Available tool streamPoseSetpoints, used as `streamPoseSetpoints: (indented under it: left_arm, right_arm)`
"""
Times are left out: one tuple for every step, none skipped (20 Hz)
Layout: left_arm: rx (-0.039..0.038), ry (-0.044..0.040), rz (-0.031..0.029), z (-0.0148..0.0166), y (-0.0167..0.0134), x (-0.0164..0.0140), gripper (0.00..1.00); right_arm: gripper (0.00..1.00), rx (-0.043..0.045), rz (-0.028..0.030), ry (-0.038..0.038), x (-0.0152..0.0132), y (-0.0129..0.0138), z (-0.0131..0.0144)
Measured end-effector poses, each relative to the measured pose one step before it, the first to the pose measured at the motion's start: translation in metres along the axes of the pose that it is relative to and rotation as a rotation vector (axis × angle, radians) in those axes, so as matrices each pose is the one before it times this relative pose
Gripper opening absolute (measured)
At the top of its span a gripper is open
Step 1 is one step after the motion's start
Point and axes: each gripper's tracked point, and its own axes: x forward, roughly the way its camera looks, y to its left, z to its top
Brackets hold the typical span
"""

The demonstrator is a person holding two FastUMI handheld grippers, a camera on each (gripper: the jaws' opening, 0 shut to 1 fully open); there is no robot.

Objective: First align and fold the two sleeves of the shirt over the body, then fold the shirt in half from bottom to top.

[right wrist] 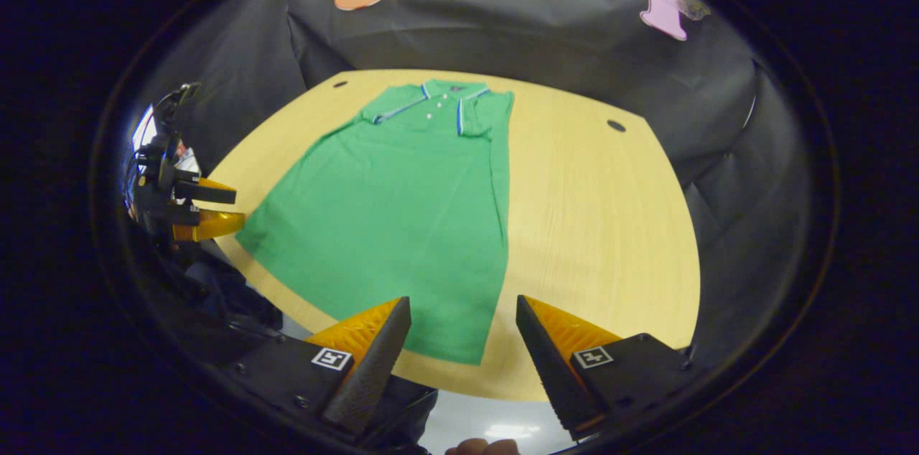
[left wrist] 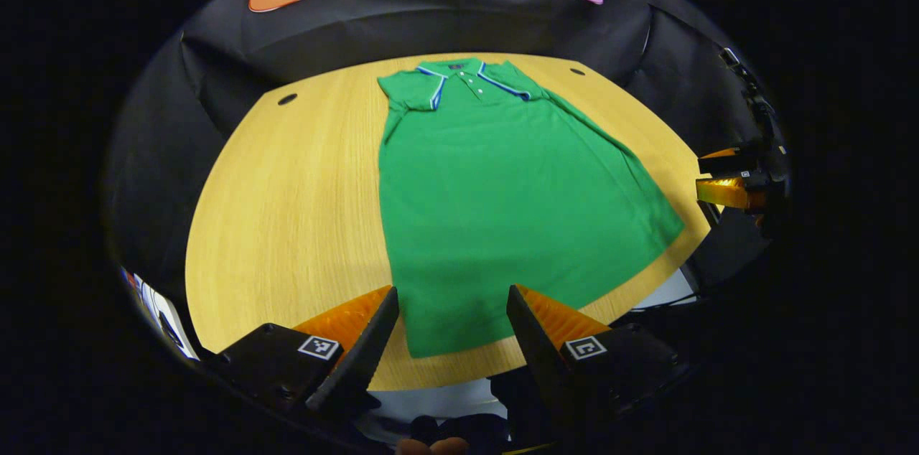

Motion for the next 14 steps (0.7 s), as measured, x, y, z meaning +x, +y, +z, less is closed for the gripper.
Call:
streamPoseSetpoints:
  left_arm:
    - [0.01339,0.01674,0.00027,-0.00736,-0.00069,0.00379,0.98]
    - [0.01400,0.01111,0.00471,-0.00663,-0.00076,0.00290,0.98]
    - [0.01110,0.00305,0.00569,-0.00367,0.00150,0.00054,0.98]
    - [0.00131,0.00322,0.00794,-0.00216,0.00230,0.00129,0.98]
    - [-0.00920,0.00130,0.00434,-0.00036,0.00202,0.00289,0.98]
    - [-0.01204,-0.00197,0.00793,0.00072,0.00272,0.00146,1.00]
    - [-0.01153,0.00062,0.00859,0.00079,0.00251,0.00329,0.98]
    - [-0.01102,0.00543,0.00337,-0.00224,0.00012,0.00360,0.98]
    - [-0.00719,0.00642,0.00107,0.00022,-0.00018,0.00257,0.98]
    - [-0.00119,0.00136,0.00184,-0.00156,-0.00028,0.00168,0.98]
    - [0.00267,0.00018,0.00643,0.00181,0.00083,0.00101,0.98]
    - [0.00113,0.00168,0.00835,0.00105,0.00229,0.00237,0.98]
    - [0.00011,0.00204,0.00459,0.00106,0.00064,0.00191,0.98]
    - [0.00196,0.00484,-0.00033,0.00006,-0.00053,0.00159,0.98]
  right_arm:
    - [0.96,-0.00296,0.00325,0.02430,0.00308,0.00236,-0.01016]
    - [0.94,-0.00569,-0.00169,0.02078,0.00442,0.00018,-0.00855]
    - [0.95,-0.00881,-0.00378,0.01731,0.00379,-0.00055,-0.00853]
    - [0.95,-0.00602,-0.00166,0.01365,0.00201,0.00040,-0.00680]
    - [0.93,-0.00141,0.00180,0.00717,0.00239,0.00104,-0.00291]
    - [0.95,0.00309,-0.00078,0.00216,0.00250,0.00068,-0.00092]
    - [0.95,0.00387,0.00101,-0.00247,0.00035,0.00045,0.00023]
    - [0.95,0.00183,-0.00052,0.00125,0.00138,0.00040,0.00013]
    - [0.95,-0.00210,-0.00089,0.00288,0.00237,0.00144,-0.00060]
    - [0.96,-0.00540,-0.00090,0.00046,0.00292,-0.00018,0.00101]
    - [0.96,-0.00715,-0.00468,0.00358,0.00442,-0.00028,0.00074]
    - [0.95,-0.00409,-0.00088,0.00252,0.00369,0.00049,0.00074]
    - [0.96,0.00063,-0.00140,0.00305,0.00624,0.00215,-0.00006]
    - [0.96,0.00549,0.00098,0.00125,0.00469,0.00180,0.00144]
